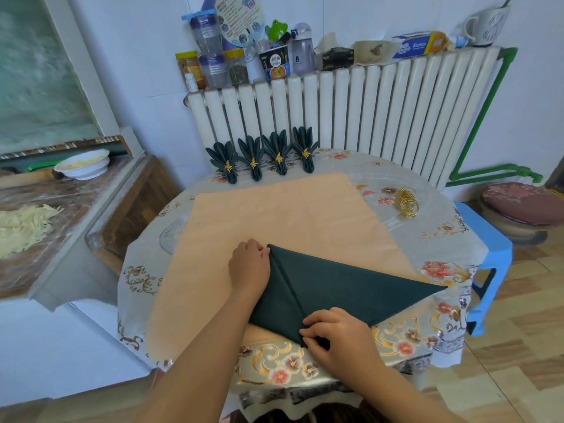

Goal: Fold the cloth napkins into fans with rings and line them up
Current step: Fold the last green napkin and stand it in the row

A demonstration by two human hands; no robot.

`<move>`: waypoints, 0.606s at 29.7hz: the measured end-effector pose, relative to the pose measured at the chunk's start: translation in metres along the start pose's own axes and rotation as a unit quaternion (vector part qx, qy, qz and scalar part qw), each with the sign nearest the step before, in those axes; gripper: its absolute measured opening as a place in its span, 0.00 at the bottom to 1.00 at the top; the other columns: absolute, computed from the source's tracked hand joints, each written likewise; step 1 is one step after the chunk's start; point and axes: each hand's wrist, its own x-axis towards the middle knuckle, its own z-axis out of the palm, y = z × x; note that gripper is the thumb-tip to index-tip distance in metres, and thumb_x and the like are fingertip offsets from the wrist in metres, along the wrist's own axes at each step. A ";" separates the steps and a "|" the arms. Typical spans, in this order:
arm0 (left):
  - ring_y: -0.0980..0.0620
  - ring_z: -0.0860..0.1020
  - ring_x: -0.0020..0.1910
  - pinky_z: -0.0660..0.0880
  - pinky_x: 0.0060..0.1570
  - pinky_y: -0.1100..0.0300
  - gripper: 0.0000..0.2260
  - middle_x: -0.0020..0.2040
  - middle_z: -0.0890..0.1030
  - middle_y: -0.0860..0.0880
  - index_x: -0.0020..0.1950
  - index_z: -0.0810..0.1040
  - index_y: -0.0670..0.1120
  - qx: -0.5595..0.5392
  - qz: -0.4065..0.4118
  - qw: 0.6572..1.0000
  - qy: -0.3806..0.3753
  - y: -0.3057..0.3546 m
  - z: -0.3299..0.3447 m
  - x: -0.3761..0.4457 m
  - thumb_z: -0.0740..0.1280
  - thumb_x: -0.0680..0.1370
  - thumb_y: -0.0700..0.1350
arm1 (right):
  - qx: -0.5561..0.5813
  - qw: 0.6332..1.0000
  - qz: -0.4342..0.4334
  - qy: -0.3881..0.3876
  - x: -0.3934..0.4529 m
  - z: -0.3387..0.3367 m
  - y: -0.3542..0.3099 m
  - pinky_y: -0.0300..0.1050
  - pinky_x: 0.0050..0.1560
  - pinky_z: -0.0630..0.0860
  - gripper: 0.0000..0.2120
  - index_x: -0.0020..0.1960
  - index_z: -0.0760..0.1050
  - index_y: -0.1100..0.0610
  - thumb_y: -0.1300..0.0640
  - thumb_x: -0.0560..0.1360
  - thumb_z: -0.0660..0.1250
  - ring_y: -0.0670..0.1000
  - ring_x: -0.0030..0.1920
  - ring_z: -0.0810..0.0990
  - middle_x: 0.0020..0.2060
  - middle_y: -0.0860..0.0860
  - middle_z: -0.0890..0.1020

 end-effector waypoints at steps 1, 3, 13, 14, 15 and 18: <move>0.46 0.74 0.50 0.68 0.48 0.54 0.10 0.52 0.78 0.46 0.52 0.77 0.43 0.014 0.032 0.999 0.024 0.001 -0.002 -0.004 0.59 0.81 0.47 | 0.003 1.000 0.002 -0.002 0.000 0.000 0.000 0.28 0.31 0.71 0.02 0.33 0.82 0.43 0.49 0.63 0.71 0.36 0.36 0.76 0.37 0.34 0.81; 0.46 0.74 0.51 0.67 0.50 0.53 0.10 0.51 0.78 0.46 0.53 0.79 0.44 0.037 0.092 0.993 0.062 0.005 -0.008 -0.014 0.59 0.80 0.45 | 0.005 1.000 0.004 -0.008 0.000 -0.001 -0.001 0.27 0.32 0.69 0.02 0.33 0.82 0.43 0.49 0.64 0.71 0.36 0.36 0.75 0.37 0.34 0.81; 0.51 0.40 0.77 0.36 0.74 0.53 0.25 0.79 0.42 0.47 0.78 0.46 0.59 0.137 0.167 0.950 -0.225 0.003 -0.004 -0.054 0.46 0.82 0.60 | -0.004 1.000 0.007 -0.012 0.004 -0.003 -0.003 0.28 0.35 0.70 0.03 0.35 0.83 0.44 0.49 0.65 0.70 0.38 0.38 0.77 0.38 0.36 0.82; 0.51 0.40 0.77 0.37 0.74 0.53 0.25 0.79 0.42 0.47 0.78 0.46 0.59 0.143 0.167 0.950 -0.221 0.003 -0.003 -0.054 0.46 0.82 0.60 | 0.000 1.000 0.008 -0.017 0.004 -0.003 -0.002 0.29 0.35 0.72 0.04 0.35 0.83 0.45 0.49 0.65 0.70 0.38 0.38 0.77 0.38 0.36 0.82; 0.51 0.40 0.77 0.37 0.74 0.53 0.25 0.79 0.42 0.48 0.78 0.46 0.59 0.147 0.167 0.951 -0.217 0.003 -0.003 -0.054 0.46 0.82 0.61 | 0.005 1.000 0.007 -0.022 0.005 -0.002 -0.001 0.30 0.36 0.74 0.04 0.36 0.83 0.45 0.49 0.65 0.70 0.39 0.38 0.78 0.38 0.37 0.82; 0.51 0.41 0.77 0.38 0.75 0.53 0.25 0.79 0.43 0.48 0.78 0.48 0.59 0.144 0.168 0.952 -0.211 0.002 -0.002 -0.056 0.47 0.81 0.61 | 0.006 0.997 0.003 -0.078 0.007 -0.009 -0.002 0.39 0.45 0.78 0.06 0.44 0.84 0.48 0.51 0.70 0.69 0.42 0.46 0.78 0.45 0.39 0.82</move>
